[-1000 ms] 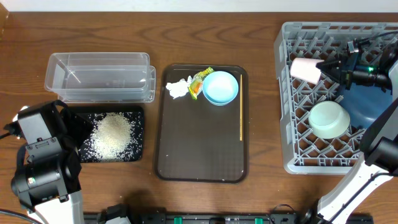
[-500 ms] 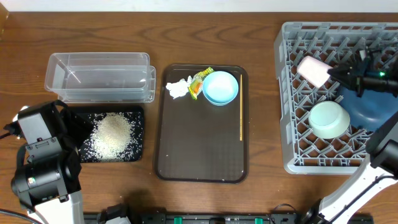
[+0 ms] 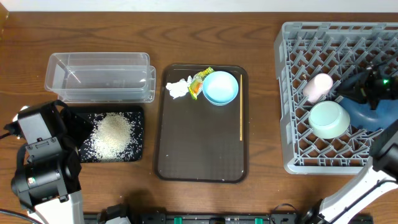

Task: Sort waste into correct bins and load items into the dishwasher rack
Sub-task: 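Lower the pink cup into the rack and open the right gripper, then reach the right gripper to the light blue bowl rim and grasp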

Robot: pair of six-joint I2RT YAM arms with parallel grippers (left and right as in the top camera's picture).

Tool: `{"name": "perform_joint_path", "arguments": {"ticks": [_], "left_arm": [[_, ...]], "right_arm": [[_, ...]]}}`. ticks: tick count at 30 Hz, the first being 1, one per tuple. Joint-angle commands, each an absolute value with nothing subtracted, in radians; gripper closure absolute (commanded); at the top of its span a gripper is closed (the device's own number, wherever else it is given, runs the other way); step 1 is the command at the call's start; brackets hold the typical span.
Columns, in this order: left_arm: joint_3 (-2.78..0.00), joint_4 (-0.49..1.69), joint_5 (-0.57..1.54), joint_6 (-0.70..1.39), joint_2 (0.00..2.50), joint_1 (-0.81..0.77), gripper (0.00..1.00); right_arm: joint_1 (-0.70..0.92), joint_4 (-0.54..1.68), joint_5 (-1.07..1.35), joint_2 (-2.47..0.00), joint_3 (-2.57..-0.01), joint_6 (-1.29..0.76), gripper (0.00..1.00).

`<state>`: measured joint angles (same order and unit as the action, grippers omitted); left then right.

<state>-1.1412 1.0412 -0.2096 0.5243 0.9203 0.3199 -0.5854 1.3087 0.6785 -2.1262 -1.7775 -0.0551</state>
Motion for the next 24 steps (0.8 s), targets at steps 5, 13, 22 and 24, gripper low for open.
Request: {"name": "perform_joint_path", "arguments": {"ticks": [5,13,22,24], "left_arm": [[-1.15,1.043,-0.218,0.525,0.921,0.326,0.07],[-1.15,1.043,-0.218,0.525,0.921,0.326,0.08],[-1.15,1.043,-0.218,0.525,0.921,0.326,0.07],[-1.15,1.043,-0.218,0.525,0.921,0.326,0.08]], "right_arm": [[-0.567,1.296,0.572,-1.833,-1.781,-0.133,0.89],[-0.276,1.21,0.567,-1.587,-1.781,-0.134,0.19],[0.288,1.0,0.255,-1.636,-1.78,-0.186,0.06],[0.385,0.966,0.173,-1.687,-1.78,-0.187,0.12]]}}
